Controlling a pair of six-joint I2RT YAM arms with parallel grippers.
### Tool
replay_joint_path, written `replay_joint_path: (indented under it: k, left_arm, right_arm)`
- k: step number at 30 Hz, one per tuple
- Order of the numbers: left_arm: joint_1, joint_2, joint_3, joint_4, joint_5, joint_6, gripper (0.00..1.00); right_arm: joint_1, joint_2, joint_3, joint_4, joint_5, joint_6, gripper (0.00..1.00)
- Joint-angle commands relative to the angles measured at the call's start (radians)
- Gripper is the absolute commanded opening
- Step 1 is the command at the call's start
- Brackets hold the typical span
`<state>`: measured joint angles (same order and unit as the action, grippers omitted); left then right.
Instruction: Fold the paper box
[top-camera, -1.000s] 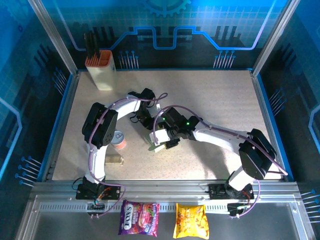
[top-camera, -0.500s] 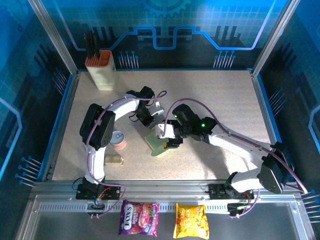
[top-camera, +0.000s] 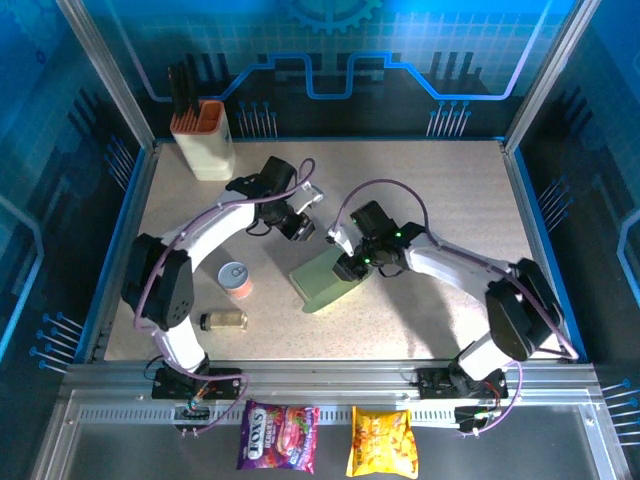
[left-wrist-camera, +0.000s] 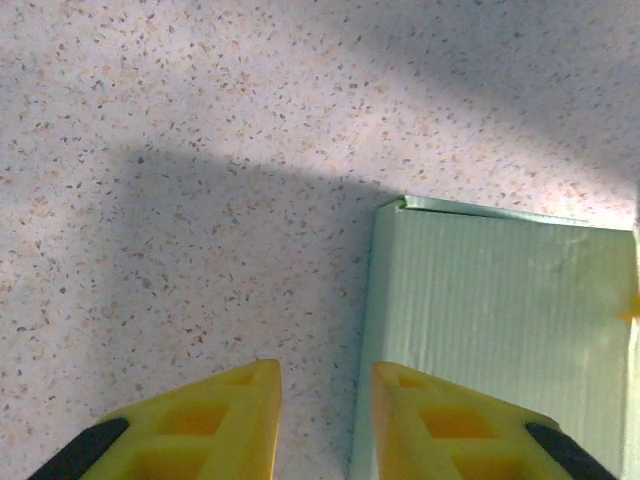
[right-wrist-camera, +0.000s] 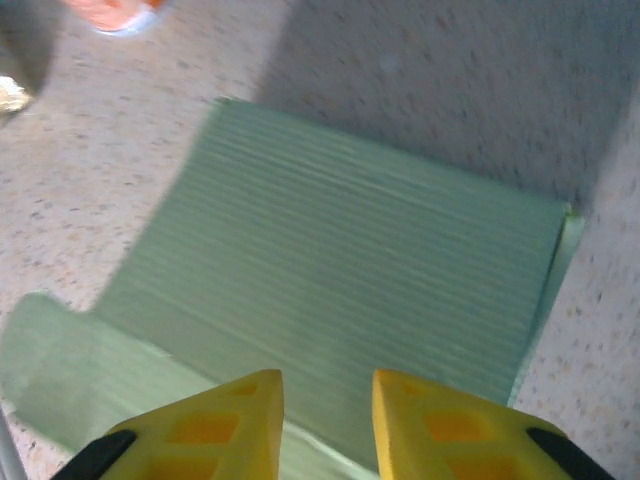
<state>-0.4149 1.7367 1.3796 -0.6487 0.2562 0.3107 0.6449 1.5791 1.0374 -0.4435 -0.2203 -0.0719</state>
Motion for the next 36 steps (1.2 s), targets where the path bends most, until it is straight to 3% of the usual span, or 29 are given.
replay_joint_path:
  k: [1, 9, 20, 23, 29, 36]
  left_arm:
    - [0.005, -0.061, -0.072, 0.081, 0.047, -0.130, 0.32]
    - [0.005, -0.139, -0.206, 0.172, 0.073, -0.234, 0.36]
    - [-0.003, -0.118, -0.238, 0.093, 0.084, -0.245, 0.43]
    - [-0.013, -0.124, -0.243, 0.057, 0.057, -0.271, 0.44]
    - [-0.025, -0.263, -0.349, 0.083, 0.008, -0.465, 0.57]
    - [-0.028, -0.445, -0.540, 0.136, 0.072, -0.814, 0.67]
  right_arm:
    - [-0.011, 0.064, 0.032, -0.071, -0.021, 0.094, 0.28]
    - [0.032, 0.133, 0.029, -0.158, 0.001, 0.162, 0.27]
    - [0.115, 0.108, 0.036, -0.188, 0.016, 0.565, 0.26]
    - [0.121, 0.070, 0.059, -0.176, 0.021, 0.585, 0.31]
    - [0.058, 0.046, 0.118, -0.220, 0.046, 0.490, 0.43]
    - [-0.033, 0.062, 0.111, -0.219, -0.044, 0.389, 0.58]
